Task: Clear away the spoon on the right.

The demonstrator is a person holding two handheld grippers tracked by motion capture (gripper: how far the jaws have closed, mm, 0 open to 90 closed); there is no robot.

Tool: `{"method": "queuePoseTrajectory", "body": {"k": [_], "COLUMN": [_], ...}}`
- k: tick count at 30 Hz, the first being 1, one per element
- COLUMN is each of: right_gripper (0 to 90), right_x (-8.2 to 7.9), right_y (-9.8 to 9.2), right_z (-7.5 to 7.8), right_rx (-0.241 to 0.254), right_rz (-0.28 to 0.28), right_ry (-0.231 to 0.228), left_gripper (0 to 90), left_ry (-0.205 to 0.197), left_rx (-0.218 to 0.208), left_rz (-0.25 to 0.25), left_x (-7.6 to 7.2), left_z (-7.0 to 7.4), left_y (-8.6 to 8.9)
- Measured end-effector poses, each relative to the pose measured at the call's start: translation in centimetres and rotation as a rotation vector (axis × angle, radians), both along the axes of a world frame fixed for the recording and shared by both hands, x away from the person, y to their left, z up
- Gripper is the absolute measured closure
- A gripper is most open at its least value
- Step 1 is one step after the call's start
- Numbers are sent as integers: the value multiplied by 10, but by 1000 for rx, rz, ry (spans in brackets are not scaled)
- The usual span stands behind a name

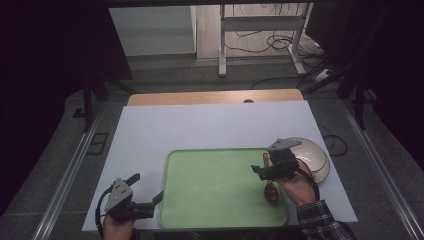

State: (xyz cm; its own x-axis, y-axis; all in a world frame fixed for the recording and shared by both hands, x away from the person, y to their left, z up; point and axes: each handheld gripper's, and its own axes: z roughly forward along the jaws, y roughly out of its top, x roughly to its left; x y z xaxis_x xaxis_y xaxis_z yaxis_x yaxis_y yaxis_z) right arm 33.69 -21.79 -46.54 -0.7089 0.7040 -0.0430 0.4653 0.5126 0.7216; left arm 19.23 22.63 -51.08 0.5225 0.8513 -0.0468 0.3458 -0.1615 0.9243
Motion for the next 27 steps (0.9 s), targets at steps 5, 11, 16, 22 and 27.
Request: {"method": "queuePoseTrajectory", "body": {"k": [5, 11, 16, 22, 27], "right_gripper": [113, 90, 80, 74, 71], "right_x": [-6, -13, -19, -25, -31], "right_y": [-4, -7, -12, -18, -26], "right_z": [5, 8, 9, 10, 8], "right_rx": [20, 31, 45, 58, 80], "right_rz": [11, 15, 14, 10, 8], "right_ry": [-21, -42, -58, -71, -79], "left_gripper": [13, 13, 13, 13, 13], "left_ry": [1, 3, 6, 5, 4], "left_rx": [0, -5, -4, -1, -3], "left_rz": [0, -2, -3, -2, -1], "left_x": [0, 0, 0, 0, 0], "left_z": [0, 0, 0, 0, 0], "left_y": [0, 0, 0, 0, 0]}}
